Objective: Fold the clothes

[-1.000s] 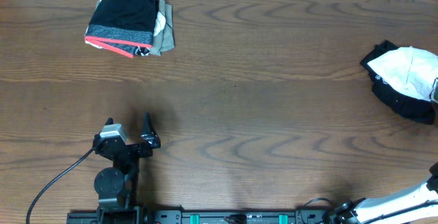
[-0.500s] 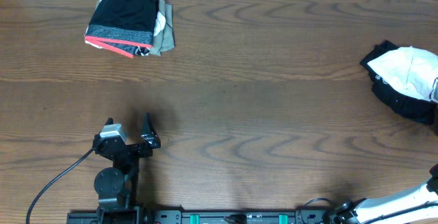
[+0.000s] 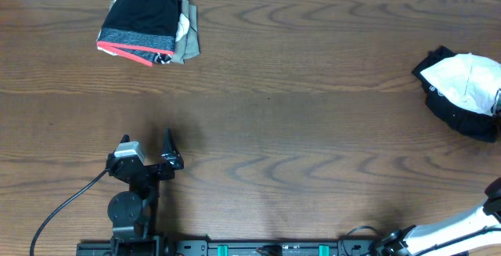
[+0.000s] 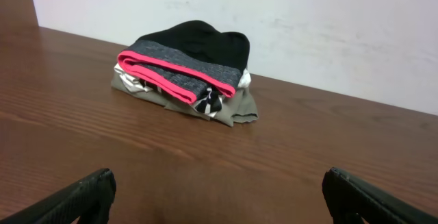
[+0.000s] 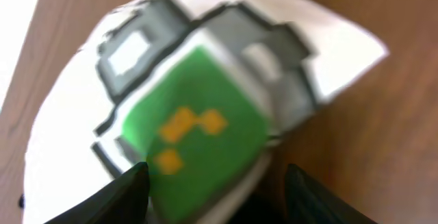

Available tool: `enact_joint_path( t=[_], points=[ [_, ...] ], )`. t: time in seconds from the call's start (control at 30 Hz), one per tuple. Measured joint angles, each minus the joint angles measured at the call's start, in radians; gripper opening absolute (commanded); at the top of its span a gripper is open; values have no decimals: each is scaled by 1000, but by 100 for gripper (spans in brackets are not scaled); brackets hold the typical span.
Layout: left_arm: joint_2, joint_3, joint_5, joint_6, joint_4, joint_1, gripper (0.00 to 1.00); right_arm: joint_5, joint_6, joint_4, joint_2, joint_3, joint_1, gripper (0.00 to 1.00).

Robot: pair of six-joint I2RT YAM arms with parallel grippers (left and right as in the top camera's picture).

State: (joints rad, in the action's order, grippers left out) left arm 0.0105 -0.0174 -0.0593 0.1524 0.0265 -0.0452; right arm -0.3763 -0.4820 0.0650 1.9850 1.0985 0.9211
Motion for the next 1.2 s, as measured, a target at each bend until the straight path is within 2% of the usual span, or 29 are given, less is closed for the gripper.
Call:
enact_joint_path(
  t=[1.0,1.03,1.17,1.2],
  points=[
    [0,0,0,0,0,0,98,42,-60,70,44,0,-30,58],
    [0,0,0,0,0,0,98,42,-63,71,45,0,-30,52],
    [0,0,0,0,0,0,98,36,-75,79,45,0,-30,9],
    [0,0,0,0,0,0,98,36,-72,83,45,0,-31,6]
  ],
)
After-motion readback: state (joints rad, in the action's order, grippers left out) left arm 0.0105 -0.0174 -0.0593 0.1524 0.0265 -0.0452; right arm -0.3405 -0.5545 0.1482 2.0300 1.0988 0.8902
